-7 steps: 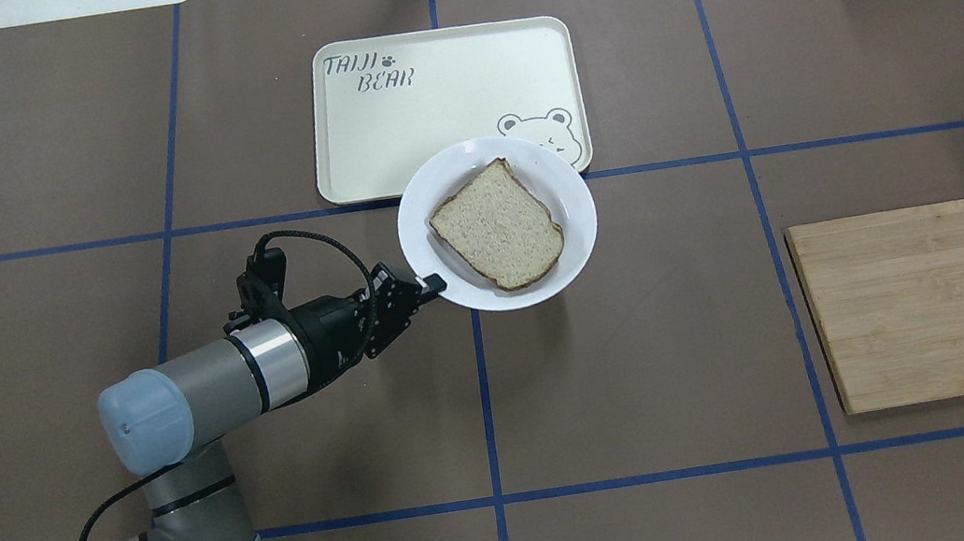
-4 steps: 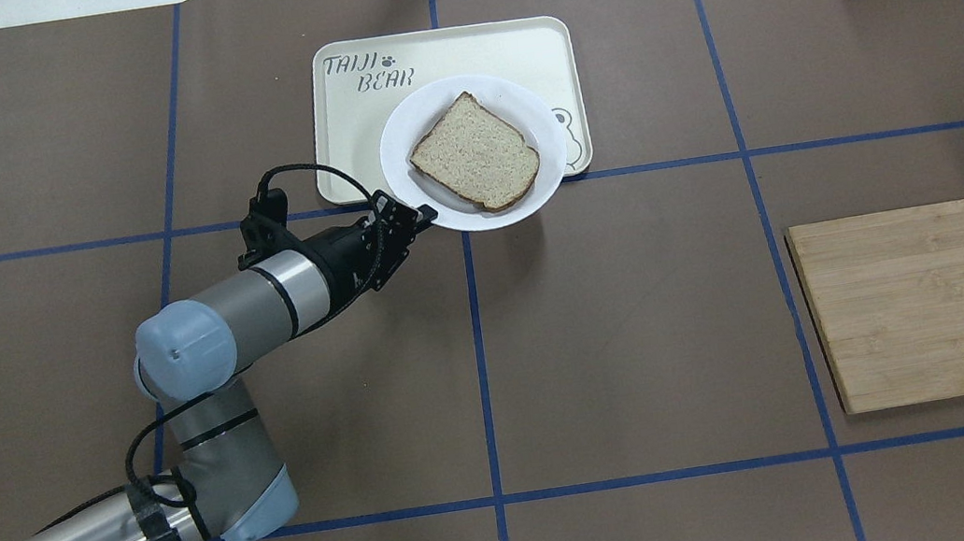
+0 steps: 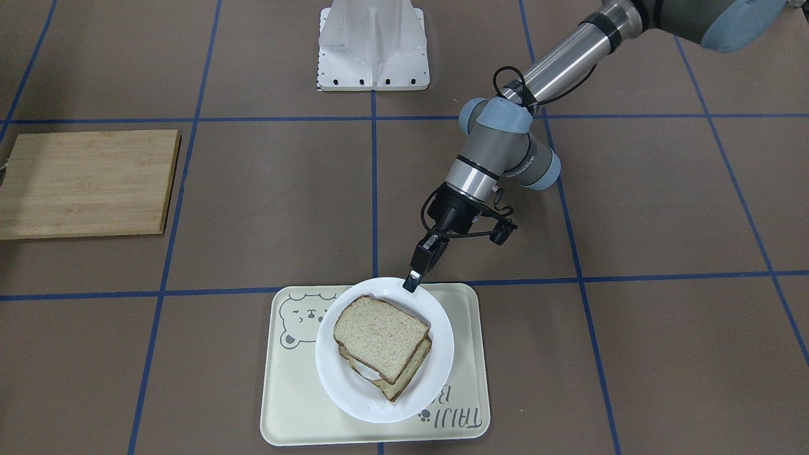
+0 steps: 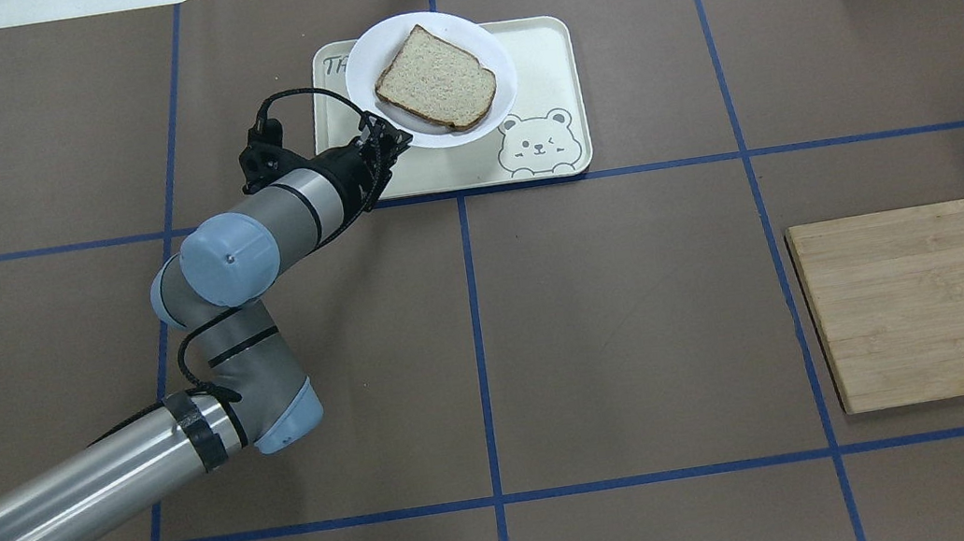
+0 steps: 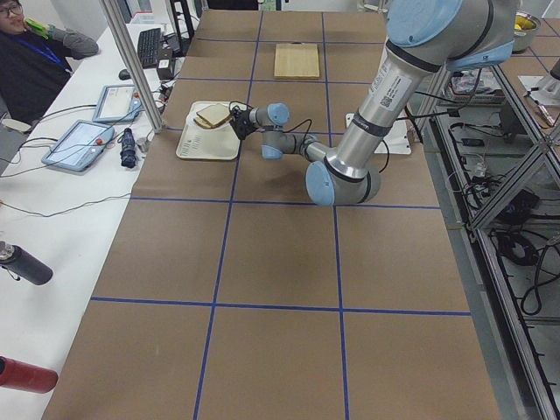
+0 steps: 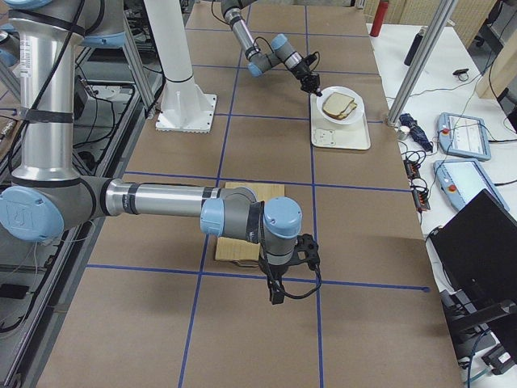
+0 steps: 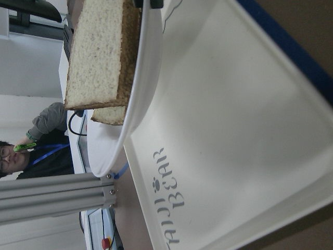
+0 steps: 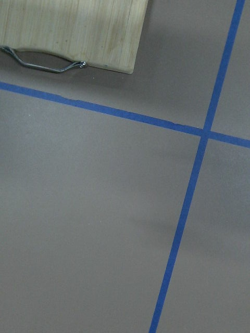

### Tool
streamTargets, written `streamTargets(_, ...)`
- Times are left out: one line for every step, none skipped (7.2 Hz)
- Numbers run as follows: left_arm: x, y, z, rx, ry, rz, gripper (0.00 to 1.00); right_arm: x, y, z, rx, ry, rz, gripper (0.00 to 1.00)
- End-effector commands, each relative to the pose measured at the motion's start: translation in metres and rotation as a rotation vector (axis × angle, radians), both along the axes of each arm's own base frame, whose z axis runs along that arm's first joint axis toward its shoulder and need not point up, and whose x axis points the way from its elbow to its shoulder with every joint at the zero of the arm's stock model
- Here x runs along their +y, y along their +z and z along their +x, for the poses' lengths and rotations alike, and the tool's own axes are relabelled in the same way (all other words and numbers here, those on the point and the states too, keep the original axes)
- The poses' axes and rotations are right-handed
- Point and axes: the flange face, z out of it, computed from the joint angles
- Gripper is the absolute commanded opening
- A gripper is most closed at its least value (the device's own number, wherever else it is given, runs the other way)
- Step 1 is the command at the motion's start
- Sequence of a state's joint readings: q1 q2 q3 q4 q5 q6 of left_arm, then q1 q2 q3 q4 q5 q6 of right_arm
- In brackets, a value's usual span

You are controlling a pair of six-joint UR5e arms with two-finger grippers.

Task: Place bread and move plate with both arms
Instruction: 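Slide the plate with the left gripper onto the cream tray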

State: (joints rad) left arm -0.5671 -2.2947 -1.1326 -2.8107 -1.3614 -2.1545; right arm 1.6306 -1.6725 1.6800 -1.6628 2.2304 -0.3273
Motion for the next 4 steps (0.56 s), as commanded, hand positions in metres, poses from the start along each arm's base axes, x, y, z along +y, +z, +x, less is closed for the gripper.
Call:
streamTargets(-0.019, 0.005, 0.013, -0.039, -0.013, -0.019, 0.0, 0.001, 0.001, 0.0, 0.0, 0.0, -0.002, 1.0)
streamTargets(-0.02, 0.002, 0.019, -0.044, -0.008, -0.018, 0.0, 0.001, 0.001, 0.0, 0.0, 0.0, -0.002, 1.0)
streamTargets(-0.021, 0.004, 0.023, -0.056, -0.006, -0.021, 0.0, 0.001, 0.001, 0.0, 0.0, -0.001, -0.001, 1.0)
streamTargets(-0.021, 0.001, 0.023, -0.053, -0.006, -0.019, 0.12, 0.0, 0.0, 0.0, 0.0, -0.001, 0.001, 1.0)
